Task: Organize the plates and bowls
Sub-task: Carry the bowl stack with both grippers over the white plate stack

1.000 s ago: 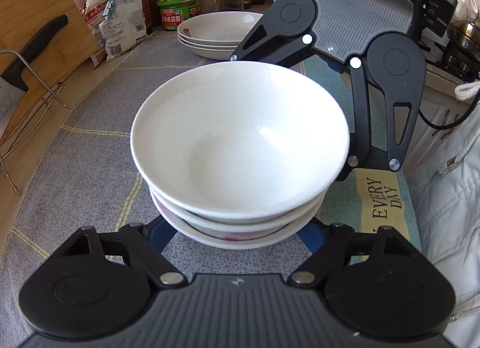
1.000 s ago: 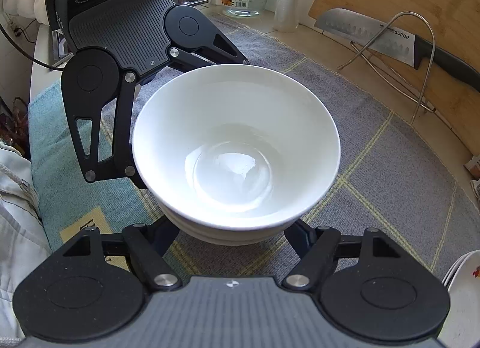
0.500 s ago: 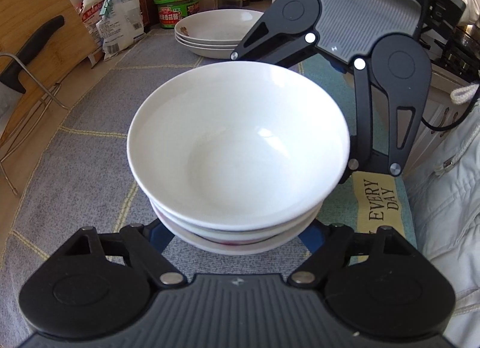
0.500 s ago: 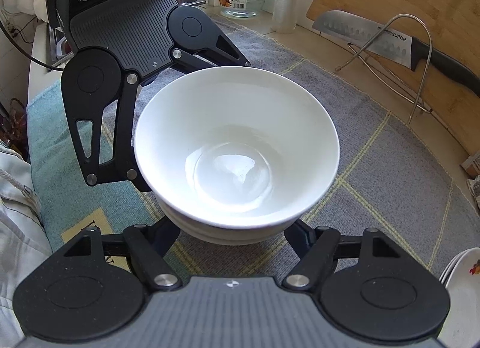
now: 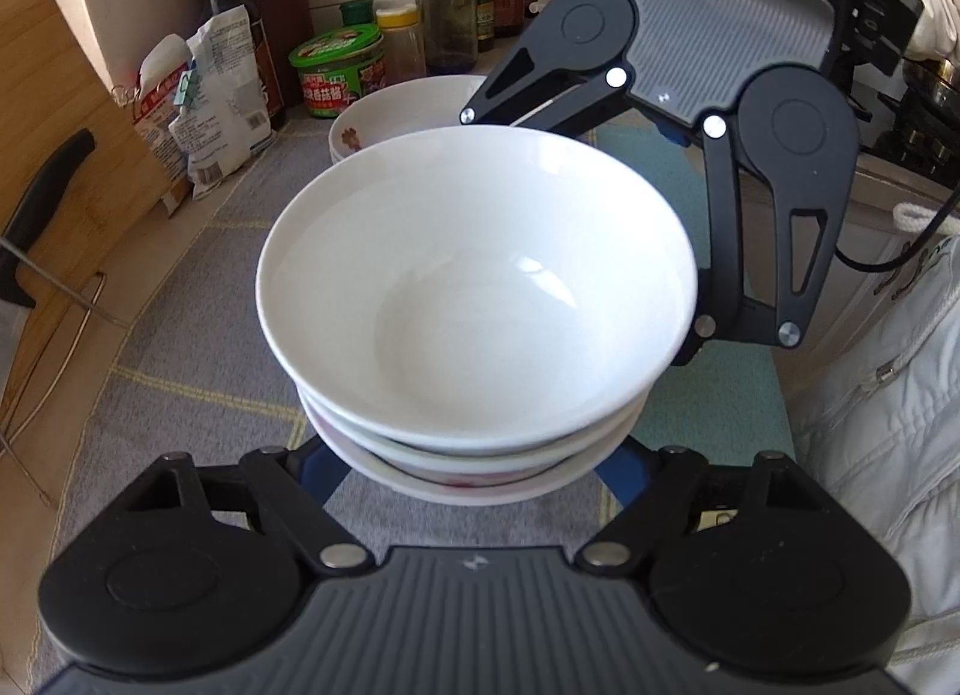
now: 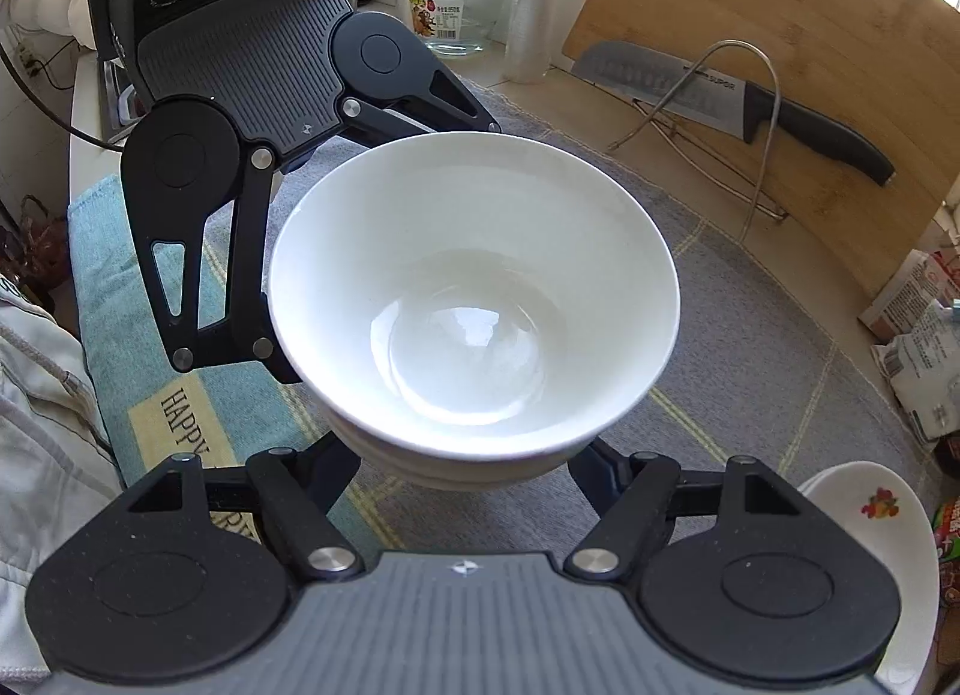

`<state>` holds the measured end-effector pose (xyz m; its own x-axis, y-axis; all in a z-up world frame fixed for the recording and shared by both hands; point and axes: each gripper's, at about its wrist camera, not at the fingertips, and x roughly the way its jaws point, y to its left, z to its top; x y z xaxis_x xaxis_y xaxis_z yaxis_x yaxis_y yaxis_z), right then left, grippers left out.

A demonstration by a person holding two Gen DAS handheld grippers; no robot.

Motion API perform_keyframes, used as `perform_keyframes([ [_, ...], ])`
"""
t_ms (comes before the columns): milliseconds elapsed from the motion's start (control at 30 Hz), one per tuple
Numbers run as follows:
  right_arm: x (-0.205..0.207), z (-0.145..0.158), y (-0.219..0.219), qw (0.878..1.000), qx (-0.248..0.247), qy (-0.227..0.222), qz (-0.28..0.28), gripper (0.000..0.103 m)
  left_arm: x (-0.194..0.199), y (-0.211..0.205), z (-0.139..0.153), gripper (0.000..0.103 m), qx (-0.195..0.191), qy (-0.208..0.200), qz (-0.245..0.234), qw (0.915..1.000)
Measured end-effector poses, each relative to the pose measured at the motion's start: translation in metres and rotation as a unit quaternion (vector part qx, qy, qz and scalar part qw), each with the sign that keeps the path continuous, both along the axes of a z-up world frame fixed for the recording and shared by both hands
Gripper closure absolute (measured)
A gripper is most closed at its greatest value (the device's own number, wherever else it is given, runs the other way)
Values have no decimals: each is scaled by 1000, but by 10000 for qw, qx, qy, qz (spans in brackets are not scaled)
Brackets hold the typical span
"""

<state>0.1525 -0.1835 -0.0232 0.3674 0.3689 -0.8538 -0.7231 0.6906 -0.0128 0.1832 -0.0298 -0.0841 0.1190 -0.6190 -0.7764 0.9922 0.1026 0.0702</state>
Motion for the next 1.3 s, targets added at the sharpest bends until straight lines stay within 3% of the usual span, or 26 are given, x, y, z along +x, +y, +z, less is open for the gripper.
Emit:
perform_keyframes([
  [467, 2, 16, -116, 9994, -180, -157, -262, 23, 10, -115, 14, 19, -223, -223, -283, 9991],
  [767, 14, 10, -172, 9983, -266, -169, -489, 23, 30, -177, 8, 19, -210, -319, -468, 9982],
  [1300, 43, -15, -209, 9976, -333, 22, -612, 23, 64, -221, -14, 19, -66, -117, -535, 9985],
])
